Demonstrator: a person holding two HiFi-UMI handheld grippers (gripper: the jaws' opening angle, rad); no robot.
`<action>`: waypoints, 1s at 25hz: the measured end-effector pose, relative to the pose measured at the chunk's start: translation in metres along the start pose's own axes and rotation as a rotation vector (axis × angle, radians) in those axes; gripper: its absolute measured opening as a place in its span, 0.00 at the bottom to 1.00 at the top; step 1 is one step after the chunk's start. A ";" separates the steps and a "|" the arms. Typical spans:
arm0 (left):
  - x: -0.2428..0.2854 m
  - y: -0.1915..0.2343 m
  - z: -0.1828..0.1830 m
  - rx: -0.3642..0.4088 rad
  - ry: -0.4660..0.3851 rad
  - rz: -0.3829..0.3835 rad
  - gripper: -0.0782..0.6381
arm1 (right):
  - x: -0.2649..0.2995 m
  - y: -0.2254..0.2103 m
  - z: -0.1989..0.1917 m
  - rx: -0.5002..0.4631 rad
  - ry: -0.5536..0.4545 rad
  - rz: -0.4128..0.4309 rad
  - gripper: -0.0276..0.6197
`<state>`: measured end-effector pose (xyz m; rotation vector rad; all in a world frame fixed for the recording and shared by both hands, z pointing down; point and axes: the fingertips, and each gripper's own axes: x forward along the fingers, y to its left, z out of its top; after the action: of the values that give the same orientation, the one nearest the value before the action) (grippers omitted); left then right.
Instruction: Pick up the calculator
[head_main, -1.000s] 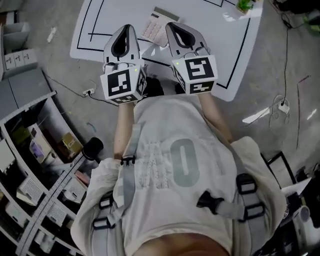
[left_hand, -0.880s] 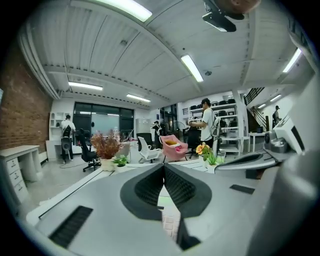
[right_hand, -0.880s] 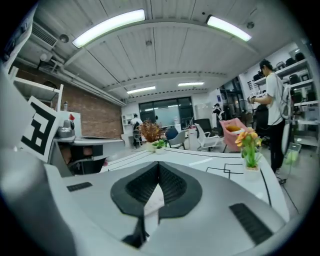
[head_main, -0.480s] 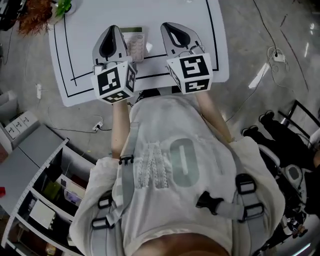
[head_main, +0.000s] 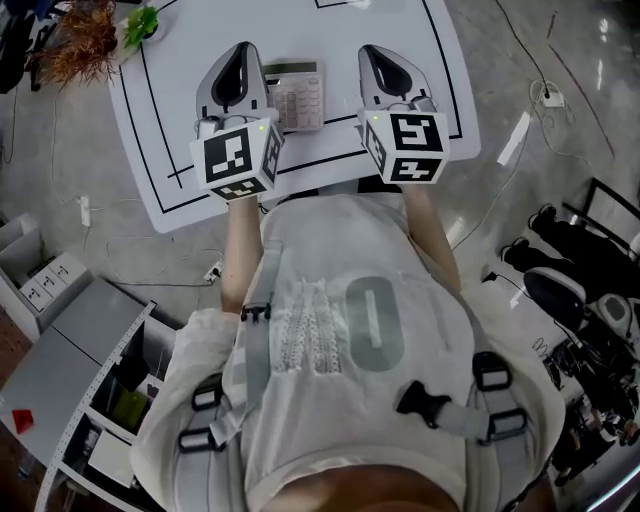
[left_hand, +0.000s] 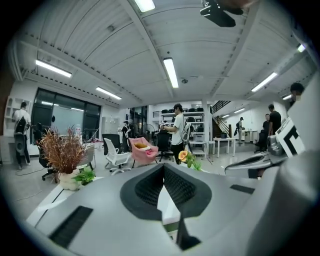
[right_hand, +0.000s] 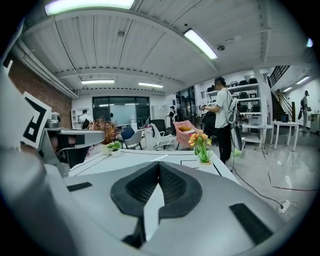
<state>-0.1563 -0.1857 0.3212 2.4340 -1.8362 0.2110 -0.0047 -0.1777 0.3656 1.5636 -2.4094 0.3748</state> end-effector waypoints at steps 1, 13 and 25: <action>-0.002 0.003 0.001 -0.002 -0.005 -0.005 0.14 | -0.001 0.001 0.002 0.000 -0.004 -0.015 0.05; -0.018 0.025 -0.004 -0.051 -0.025 -0.002 0.14 | -0.009 0.007 0.009 -0.022 -0.015 -0.073 0.05; -0.032 0.041 0.042 -0.242 -0.224 -0.150 0.64 | -0.004 0.021 0.018 -0.040 -0.042 -0.045 0.05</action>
<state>-0.2023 -0.1730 0.2741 2.4888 -1.6312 -0.2877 -0.0231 -0.1725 0.3455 1.6213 -2.3932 0.2863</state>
